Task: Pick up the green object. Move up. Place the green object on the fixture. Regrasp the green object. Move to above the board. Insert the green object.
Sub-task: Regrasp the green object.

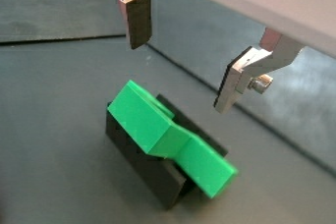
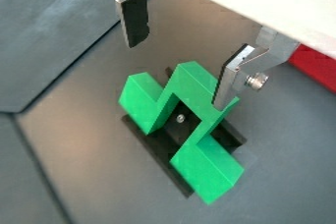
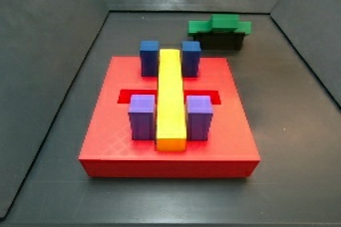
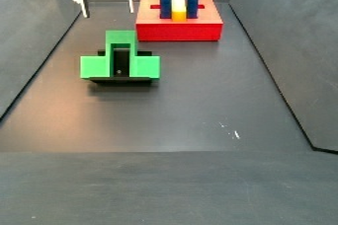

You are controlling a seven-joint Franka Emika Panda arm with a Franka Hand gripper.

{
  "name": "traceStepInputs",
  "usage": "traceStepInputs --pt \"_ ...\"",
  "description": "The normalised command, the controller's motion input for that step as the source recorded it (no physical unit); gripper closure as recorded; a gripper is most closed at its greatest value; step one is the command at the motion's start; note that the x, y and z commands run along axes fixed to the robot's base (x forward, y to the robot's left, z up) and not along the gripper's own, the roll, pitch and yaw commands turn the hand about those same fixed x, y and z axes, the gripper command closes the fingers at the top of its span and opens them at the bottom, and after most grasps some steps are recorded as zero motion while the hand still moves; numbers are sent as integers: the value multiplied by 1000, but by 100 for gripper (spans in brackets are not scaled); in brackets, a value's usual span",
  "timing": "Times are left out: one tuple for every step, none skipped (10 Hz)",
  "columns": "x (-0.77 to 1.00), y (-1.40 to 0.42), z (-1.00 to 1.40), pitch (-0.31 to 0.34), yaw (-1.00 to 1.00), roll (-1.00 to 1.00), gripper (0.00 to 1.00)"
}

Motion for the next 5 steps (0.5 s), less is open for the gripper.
traceStepInputs --pt "-3 -191 0 0 260 1000 0" --pt "0 -217 0 0 254 1000 0" --pt "0 -243 -6 0 243 1000 0" --pt "0 -237 -89 0 229 1000 0" --pt "57 -229 -186 0 209 831 0"
